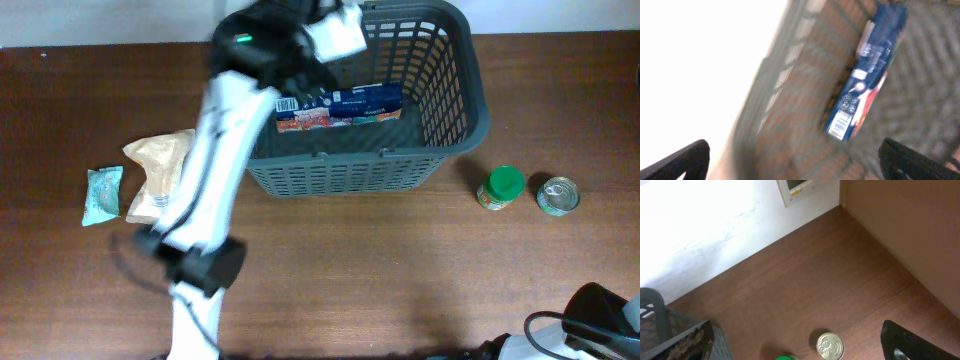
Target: Pack container
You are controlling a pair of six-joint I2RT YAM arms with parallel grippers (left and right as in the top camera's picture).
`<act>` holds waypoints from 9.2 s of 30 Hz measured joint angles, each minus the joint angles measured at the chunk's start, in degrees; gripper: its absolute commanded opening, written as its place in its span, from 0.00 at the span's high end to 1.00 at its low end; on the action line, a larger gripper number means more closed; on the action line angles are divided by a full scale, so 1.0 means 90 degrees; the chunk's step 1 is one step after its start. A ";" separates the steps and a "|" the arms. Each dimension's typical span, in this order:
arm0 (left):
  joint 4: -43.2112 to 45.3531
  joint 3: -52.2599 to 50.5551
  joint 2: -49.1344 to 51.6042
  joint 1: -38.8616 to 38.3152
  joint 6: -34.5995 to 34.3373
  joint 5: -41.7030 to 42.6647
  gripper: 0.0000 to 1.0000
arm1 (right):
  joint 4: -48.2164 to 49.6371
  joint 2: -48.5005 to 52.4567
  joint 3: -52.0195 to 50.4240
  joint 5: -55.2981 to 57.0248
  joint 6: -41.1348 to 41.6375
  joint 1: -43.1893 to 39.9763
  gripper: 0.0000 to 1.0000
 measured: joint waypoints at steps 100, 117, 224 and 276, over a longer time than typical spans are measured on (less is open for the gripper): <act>-0.0078 0.0923 0.2676 -0.1345 -0.0675 0.0937 0.01 | 0.0007 0.0010 0.0000 0.0022 0.0002 0.0002 0.01; -0.0845 0.1515 -0.1722 0.2271 -0.2001 0.0627 0.01 | 0.0005 0.0010 0.0000 0.0022 0.0002 0.0000 0.01; -0.1457 0.1229 -0.0721 0.0746 -0.1766 0.0277 0.01 | 0.0007 0.0010 -0.0002 0.0024 0.0002 0.0000 0.01; -0.1307 -0.0180 -0.1110 0.5124 -0.4206 0.0180 0.01 | 0.3325 0.2093 -0.6227 0.1001 0.1625 0.0053 0.01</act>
